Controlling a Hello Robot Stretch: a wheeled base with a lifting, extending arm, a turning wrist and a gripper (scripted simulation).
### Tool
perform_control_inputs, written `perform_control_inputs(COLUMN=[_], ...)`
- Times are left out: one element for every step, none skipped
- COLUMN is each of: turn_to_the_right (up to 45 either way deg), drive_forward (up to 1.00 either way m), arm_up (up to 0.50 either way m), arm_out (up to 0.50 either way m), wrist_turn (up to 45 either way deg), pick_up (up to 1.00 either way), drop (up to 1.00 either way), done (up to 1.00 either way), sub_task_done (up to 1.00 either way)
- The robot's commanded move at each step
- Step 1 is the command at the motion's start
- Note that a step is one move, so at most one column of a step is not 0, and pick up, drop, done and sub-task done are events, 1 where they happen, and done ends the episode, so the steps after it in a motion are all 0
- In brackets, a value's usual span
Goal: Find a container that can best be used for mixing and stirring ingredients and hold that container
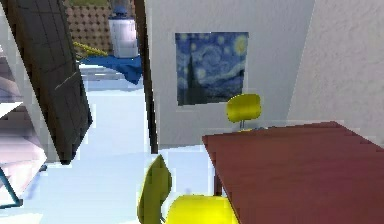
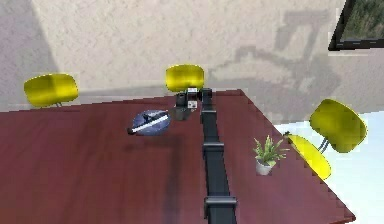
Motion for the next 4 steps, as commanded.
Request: perform_control_inputs(turn_to_the_right=[0.0, 0.0, 0.0, 0.0], drive_forward=[0.00, 0.00, 0.00, 0.00], arm_up=[0.18, 0.00, 0.00, 0.00], arm_out=[0.00, 0.00, 0.00, -0.48], wrist_turn=[0.0, -45.0, -15.0, 0.0], pick_up=[0.00, 0.00, 0.00, 0.00], drop=[0.00, 0.00, 0.00, 0.00], done=[0.00, 0.00, 0.00, 0.00], sub_task_done=[0.00, 0.00, 0.00, 0.00])
